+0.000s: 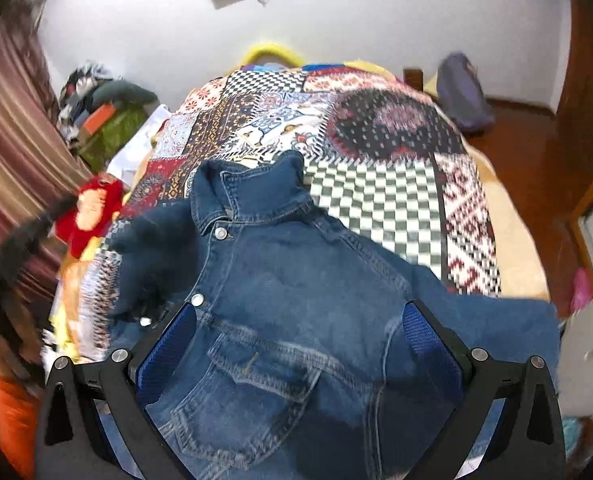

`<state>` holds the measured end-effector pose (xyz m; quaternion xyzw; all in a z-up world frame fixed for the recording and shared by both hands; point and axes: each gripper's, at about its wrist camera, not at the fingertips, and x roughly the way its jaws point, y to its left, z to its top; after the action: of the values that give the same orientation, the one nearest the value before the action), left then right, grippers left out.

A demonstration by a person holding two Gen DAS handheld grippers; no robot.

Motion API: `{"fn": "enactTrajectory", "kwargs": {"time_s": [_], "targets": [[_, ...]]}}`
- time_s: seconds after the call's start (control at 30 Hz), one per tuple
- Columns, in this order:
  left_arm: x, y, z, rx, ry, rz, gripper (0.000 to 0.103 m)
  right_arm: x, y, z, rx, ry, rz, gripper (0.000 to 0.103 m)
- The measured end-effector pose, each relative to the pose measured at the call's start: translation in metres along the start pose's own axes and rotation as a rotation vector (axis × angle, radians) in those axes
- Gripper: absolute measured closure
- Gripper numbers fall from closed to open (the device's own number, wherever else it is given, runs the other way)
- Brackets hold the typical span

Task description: Fold large clothes

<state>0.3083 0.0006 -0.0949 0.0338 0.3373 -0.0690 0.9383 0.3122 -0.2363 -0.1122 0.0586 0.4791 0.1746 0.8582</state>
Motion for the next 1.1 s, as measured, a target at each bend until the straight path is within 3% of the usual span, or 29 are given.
{"fn": "enactTrajectory", "kwargs": {"time_s": [0.1,0.23,0.3,0.37,0.43,0.63,0.77,0.9,1.1], "targets": [[0.020,-0.035,-0.028,0.040,0.112,-0.135,0.094,-0.006,-0.016,-0.009,0.051,0.012,0.020,0.000],[0.034,-0.059,-0.061,0.072,0.222,-0.177,0.094,-0.003,-0.021,-0.020,0.042,0.042,-0.002,0.000],[0.032,-0.050,-0.071,0.031,0.250,-0.185,0.086,-0.001,-0.017,-0.024,0.025,0.052,-0.009,0.000],[0.025,-0.032,-0.073,-0.011,0.247,-0.162,0.060,0.000,-0.009,-0.026,-0.008,0.053,-0.019,0.000],[0.012,-0.007,-0.077,-0.060,0.215,-0.105,0.047,0.002,0.006,-0.025,-0.058,0.050,-0.031,0.000],[-0.020,0.081,-0.091,-0.198,0.151,0.068,0.033,0.013,0.070,-0.019,-0.233,0.016,-0.045,0.000],[-0.029,0.140,-0.113,-0.305,0.163,0.158,0.031,0.031,0.123,-0.016,-0.364,0.018,-0.035,0.000],[-0.027,0.193,-0.146,-0.446,0.210,0.132,0.031,0.065,0.176,-0.019,-0.502,0.066,-0.032,0.000],[-0.005,0.225,-0.177,-0.484,0.274,0.159,0.031,0.126,0.232,-0.031,-0.705,0.114,-0.107,0.001]]}}
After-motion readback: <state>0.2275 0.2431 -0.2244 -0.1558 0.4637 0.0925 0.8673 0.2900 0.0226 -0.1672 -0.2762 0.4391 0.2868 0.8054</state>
